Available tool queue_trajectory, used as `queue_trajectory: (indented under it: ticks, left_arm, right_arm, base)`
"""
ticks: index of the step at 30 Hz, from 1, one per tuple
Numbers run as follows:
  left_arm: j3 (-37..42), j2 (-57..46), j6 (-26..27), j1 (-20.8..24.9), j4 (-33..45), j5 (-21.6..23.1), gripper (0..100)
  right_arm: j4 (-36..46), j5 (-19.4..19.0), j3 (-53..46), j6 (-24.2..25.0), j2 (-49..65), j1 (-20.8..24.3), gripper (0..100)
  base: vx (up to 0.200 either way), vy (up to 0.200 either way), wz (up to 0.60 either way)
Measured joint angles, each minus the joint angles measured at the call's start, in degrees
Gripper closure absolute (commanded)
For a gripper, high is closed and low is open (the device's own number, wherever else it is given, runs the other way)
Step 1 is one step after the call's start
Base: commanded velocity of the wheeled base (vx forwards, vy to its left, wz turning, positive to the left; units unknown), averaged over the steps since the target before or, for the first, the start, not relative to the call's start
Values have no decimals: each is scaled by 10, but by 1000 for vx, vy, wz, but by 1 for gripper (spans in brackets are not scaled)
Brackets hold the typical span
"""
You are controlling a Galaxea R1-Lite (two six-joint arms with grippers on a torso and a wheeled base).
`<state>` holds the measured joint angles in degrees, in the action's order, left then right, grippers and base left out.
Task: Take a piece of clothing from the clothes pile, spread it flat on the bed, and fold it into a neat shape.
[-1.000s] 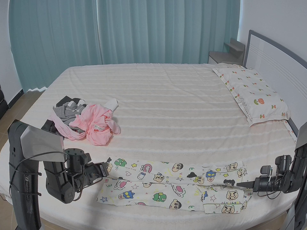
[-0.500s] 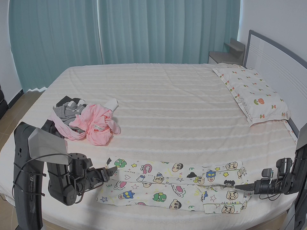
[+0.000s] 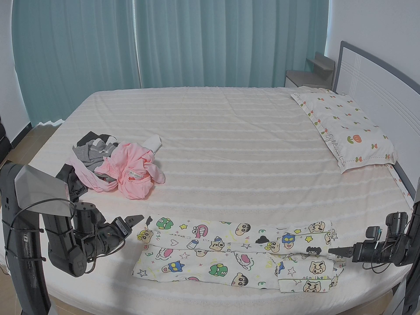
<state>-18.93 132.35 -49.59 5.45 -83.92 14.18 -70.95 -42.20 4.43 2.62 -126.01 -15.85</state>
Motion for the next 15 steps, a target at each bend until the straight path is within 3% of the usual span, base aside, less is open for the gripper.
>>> queue_trajectory:
  ticks: [7, 15]
  left_arm:
    - [15, -18, -33, -8, -37, 18, 0]
    - [29, -6, -36, -5, -51, 19, 0]
  right_arm:
    - [-16, 37, 37, 19, -44, 53, 0]
    - [-19, 46, 78, 26, -79, 68, 0]
  base:
    - [0, 0, 0]
    - [0, 0, 0]
